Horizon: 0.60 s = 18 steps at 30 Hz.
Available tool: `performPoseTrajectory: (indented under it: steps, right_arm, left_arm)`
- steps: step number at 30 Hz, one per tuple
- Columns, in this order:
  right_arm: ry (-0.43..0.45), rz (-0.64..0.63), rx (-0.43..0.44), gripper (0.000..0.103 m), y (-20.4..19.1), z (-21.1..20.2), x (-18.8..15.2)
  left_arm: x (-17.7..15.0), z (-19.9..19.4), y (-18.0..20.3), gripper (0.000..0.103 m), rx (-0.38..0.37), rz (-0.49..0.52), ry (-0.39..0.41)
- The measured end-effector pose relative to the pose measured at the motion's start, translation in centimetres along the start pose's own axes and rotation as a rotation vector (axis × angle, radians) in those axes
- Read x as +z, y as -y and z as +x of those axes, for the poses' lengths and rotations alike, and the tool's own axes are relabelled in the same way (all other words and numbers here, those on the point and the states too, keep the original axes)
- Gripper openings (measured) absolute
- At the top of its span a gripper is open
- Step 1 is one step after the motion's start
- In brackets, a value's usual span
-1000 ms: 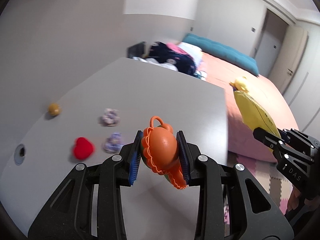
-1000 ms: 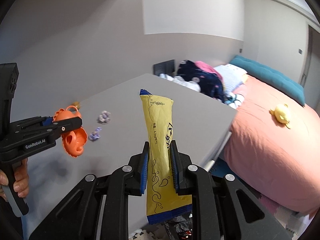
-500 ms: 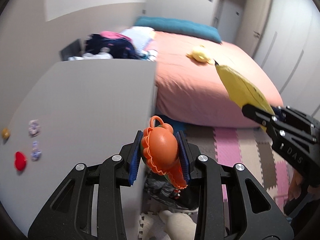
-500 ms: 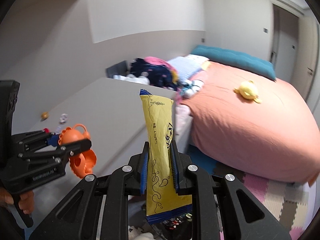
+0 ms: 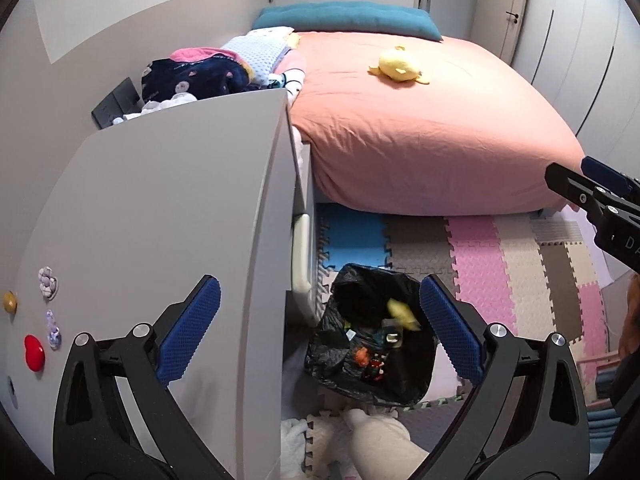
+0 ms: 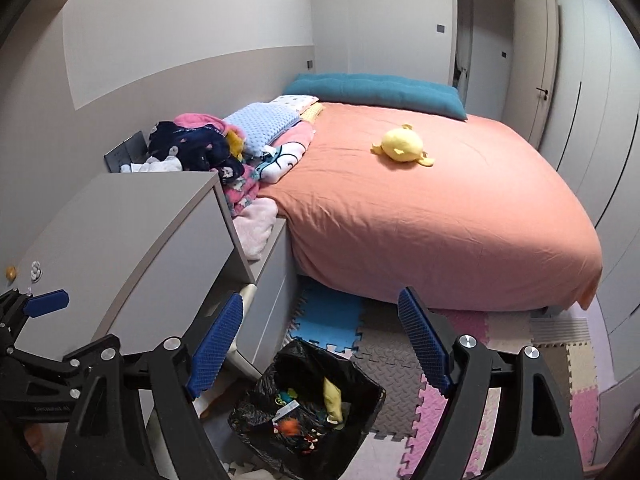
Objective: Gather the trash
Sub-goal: 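Move both open tools back over the table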
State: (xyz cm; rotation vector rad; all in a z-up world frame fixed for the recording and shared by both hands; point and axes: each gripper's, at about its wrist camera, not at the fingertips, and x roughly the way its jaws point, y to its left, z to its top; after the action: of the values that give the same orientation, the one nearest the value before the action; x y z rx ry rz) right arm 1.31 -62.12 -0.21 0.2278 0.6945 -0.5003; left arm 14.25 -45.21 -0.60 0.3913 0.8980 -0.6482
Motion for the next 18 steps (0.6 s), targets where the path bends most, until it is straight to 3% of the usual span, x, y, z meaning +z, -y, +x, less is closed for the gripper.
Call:
performPoseTrajectory:
  steps: [18]
  right_arm:
    - [-0.011, -0.093, 0.059, 0.08, -6.2, 0.7, 0.3]
  left_arm:
    - [-2.1, -2.0, -5.7, 0.097, 0.027, -0.103, 0.016]
